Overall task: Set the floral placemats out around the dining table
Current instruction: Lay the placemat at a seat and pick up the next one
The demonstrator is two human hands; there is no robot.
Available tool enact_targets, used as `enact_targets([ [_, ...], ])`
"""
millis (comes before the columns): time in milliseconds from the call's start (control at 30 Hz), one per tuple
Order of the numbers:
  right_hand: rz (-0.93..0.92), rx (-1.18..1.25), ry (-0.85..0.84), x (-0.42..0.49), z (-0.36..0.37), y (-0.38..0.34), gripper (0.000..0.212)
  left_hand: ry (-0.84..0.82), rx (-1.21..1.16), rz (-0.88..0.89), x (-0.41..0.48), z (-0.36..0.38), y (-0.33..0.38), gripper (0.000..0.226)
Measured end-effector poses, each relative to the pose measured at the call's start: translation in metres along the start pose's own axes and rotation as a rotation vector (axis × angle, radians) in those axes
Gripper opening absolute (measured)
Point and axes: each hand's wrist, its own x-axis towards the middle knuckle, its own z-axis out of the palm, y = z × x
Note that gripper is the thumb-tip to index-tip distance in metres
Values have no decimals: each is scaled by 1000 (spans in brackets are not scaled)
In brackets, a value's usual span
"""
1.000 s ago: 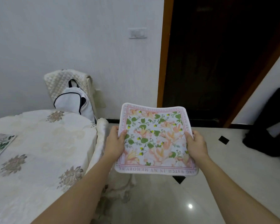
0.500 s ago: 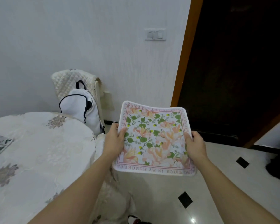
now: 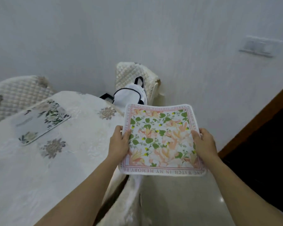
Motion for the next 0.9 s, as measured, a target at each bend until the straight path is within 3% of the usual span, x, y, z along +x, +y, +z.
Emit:
enact_targets([
  [233, -158, -6, -327, 39, 106, -52, 17, 324, -25, -152, 1, -74, -37, 18],
  [533, -381, -40, -739, 24, 222, -99, 12, 670, -56, -334, -53, -138, -75, 13],
  [900, -435, -189, -945, 2, 316, -84, 15, 841, -95, -507, -73, -156, -139, 15],
])
